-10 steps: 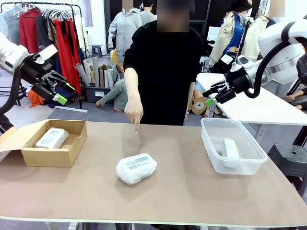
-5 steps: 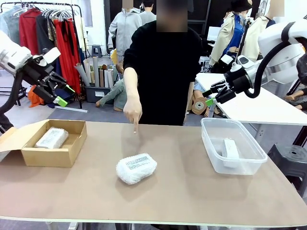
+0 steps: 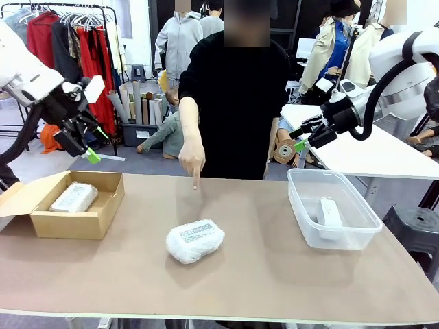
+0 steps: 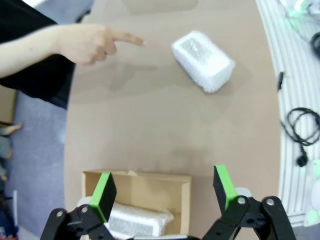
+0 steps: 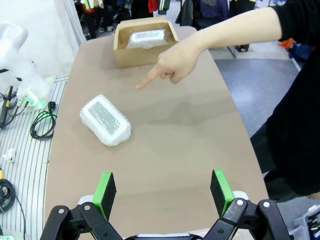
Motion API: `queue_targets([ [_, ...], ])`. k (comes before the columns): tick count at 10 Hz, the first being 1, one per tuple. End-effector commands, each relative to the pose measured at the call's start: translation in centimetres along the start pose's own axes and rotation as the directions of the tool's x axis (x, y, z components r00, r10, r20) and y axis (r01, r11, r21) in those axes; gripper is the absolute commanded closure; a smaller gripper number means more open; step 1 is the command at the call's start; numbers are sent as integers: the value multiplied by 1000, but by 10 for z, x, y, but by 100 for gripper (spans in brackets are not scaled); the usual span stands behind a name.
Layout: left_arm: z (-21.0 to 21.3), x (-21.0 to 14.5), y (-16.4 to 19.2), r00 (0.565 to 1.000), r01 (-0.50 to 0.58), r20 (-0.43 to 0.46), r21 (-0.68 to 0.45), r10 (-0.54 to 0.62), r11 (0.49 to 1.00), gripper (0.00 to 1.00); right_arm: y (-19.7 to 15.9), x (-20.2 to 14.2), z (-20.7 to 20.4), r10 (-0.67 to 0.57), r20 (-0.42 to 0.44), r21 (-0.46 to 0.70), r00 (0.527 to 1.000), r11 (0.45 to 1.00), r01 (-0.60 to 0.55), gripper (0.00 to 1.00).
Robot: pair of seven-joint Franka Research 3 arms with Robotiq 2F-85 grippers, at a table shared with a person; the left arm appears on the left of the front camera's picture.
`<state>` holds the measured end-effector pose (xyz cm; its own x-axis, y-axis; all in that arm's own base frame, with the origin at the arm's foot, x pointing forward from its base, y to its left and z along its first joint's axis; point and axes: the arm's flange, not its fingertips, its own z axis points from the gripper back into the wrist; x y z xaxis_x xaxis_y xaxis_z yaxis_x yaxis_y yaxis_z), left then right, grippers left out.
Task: Separate and place wrapped and unwrapped clocks.
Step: Pick up the Digital clock indicated by the person.
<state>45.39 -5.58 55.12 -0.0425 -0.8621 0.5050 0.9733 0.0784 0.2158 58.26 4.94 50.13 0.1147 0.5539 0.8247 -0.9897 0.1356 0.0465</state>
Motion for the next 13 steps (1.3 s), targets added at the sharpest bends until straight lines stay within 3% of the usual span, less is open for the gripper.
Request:
queue_targets([
  [1, -5, 13, -31, 994, 0, -106, 46, 5, 999, 0, 0, 1, 1, 9, -6, -3, 1000, 1000, -9, 0],
  [3, -8, 21, -49, 983, 57, -180, 93, -40, 994, 0, 0, 1, 1, 9, -6, -3, 1000, 1000, -9, 0],
  [5, -8, 21, -49, 983, 92, -158, -11, -92, 996, 0, 0, 1, 1, 9, -6, -3, 1000, 1000, -9, 0],
  [6, -8, 26, -47, 986, 72, -158, 71, -60, 995, 0, 0, 1, 1, 9, -6, -3, 1000, 1000, -9, 0],
  [10, -9, 25, -49, 986, 88, -149, 56, -79, 995, 0, 0, 1, 1, 9, -6, -3, 1000, 1000, -9, 0],
  [13, -40, 48, -80, 919, -103, -370, 112, 138, 988, 0, 0, 1, 1, 9, -6, -3, 1000, 1000, -9, 0],
])
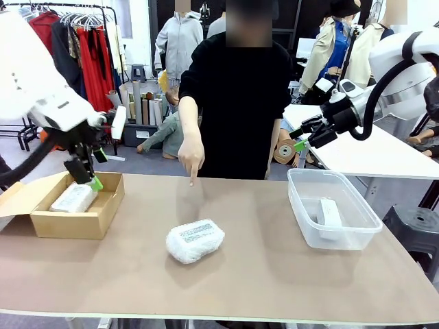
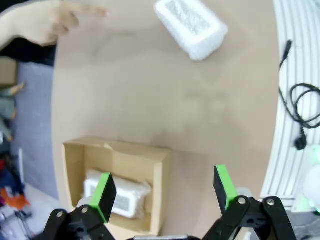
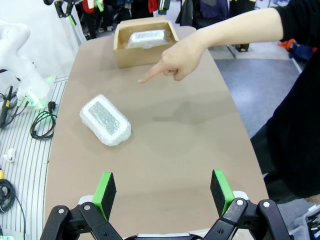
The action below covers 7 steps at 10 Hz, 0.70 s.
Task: Separate and place wrapped and unwrapped clocks.
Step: Pick up the Digital clock indicated by the person.
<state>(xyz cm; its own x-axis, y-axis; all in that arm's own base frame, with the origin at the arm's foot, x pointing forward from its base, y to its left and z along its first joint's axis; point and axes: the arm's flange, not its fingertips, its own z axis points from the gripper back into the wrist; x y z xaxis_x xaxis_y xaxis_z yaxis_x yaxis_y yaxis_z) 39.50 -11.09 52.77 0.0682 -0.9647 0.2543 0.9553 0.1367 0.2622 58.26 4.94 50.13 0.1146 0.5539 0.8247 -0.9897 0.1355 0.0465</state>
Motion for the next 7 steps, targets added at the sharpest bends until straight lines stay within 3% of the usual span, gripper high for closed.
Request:
queue_targets([
  [1, -8, 22, -27, 977, -139, -159, 41, 144, 989, 0, 0, 1, 1, 9, -6, -3, 1000, 1000, -9, 0],
  [4, -28, 52, -66, 963, -186, -185, 59, 194, 981, 0, 0, 1, 1, 9, -6, -3, 1000, 1000, -9, 0],
  [7, -63, 81, -76, 958, -241, -160, 5, 238, 971, 0, 0, 1, 1, 9, -6, -3, 1000, 1000, -9, 0],
])
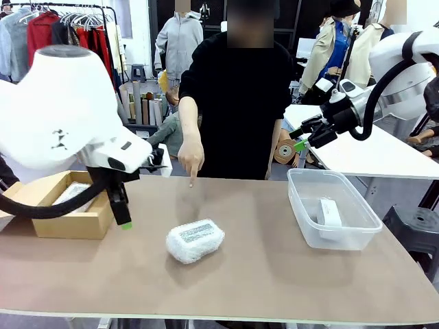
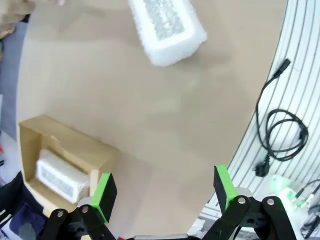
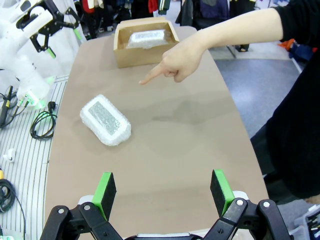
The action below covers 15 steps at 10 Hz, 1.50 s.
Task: Separate and place wrapped and unwrapped clocks.
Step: Pick up the Digital clock indicated by the person.
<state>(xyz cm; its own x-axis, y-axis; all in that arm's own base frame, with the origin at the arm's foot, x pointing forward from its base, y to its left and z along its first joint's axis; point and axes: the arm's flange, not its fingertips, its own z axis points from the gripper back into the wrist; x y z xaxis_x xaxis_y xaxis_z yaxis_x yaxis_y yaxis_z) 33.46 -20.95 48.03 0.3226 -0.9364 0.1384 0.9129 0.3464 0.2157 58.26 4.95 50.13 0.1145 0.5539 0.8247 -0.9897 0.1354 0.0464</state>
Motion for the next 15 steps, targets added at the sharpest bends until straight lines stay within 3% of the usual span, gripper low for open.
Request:
queue_targets([
  [1, -24, 18, 15, 999, 4, 45, -57, -2, 998, 0, 0, 1, 1, 9, -6, -3, 1000, 1000, -9, 0],
  [3, -45, 48, 27, 999, 5, 43, -93, -1, 996, 0, 0, 1, 1, 9, -6, -3, 1000, 1000, -9, 0],
  [7, -79, 104, 18, 999, -50, -18, -148, 47, 988, 0, 0, 1, 1, 9, -6, -3, 1000, 1000, -9, 0],
  [12, -79, 98, 18, 1000, -22, 10, -145, 23, 989, 0, 0, 1, 1, 9, -6, -3, 1000, 1000, -9, 0],
  [15, -82, 117, 13, 996, -86, -25, -88, 84, 992, 0, 0, 1, 1, 9, -6, -3, 1000, 1000, -9, 0],
])
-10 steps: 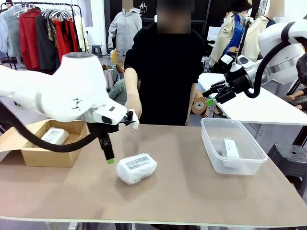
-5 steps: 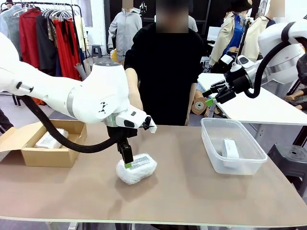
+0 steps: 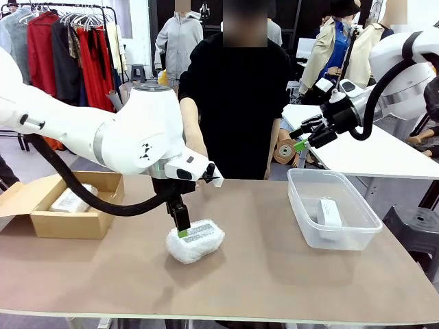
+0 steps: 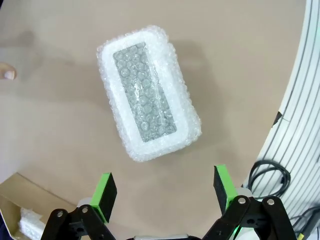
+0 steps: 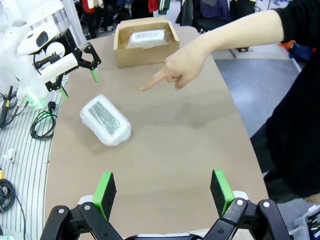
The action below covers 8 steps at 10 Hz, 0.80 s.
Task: Separate and place wrapped and unwrapped clocks.
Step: Pick up the Digital clock indicated by the person.
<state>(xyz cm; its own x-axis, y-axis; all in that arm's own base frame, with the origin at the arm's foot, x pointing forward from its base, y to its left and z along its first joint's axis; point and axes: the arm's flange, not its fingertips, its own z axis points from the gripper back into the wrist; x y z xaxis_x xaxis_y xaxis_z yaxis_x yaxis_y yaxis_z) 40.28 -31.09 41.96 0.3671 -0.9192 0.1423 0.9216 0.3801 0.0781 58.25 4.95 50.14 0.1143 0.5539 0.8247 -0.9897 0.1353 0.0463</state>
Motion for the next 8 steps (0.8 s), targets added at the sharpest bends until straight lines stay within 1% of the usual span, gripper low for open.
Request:
queue_targets([
  [1, -1, 15, -1, 999, -46, -15, 54, 47, 997, 0, 0, 1, 1, 8, -6, -3, 1000, 1000, -8, 0],
  [3, -12, 27, 1, 998, -67, -17, 59, 68, 996, 0, 0, 1, 1, 8, -6, -3, 1000, 1000, -8, 0],
  [7, -38, 40, 9, 990, -139, -30, 65, 141, 988, 0, 0, 1, 1, 8, -6, -3, 1000, 1000, -8, 0],
  [8, -43, 42, 11, 989, -141, -25, 76, 144, 987, 0, 0, 1, 1, 8, -6, -3, 1000, 1000, -8, 0],
])
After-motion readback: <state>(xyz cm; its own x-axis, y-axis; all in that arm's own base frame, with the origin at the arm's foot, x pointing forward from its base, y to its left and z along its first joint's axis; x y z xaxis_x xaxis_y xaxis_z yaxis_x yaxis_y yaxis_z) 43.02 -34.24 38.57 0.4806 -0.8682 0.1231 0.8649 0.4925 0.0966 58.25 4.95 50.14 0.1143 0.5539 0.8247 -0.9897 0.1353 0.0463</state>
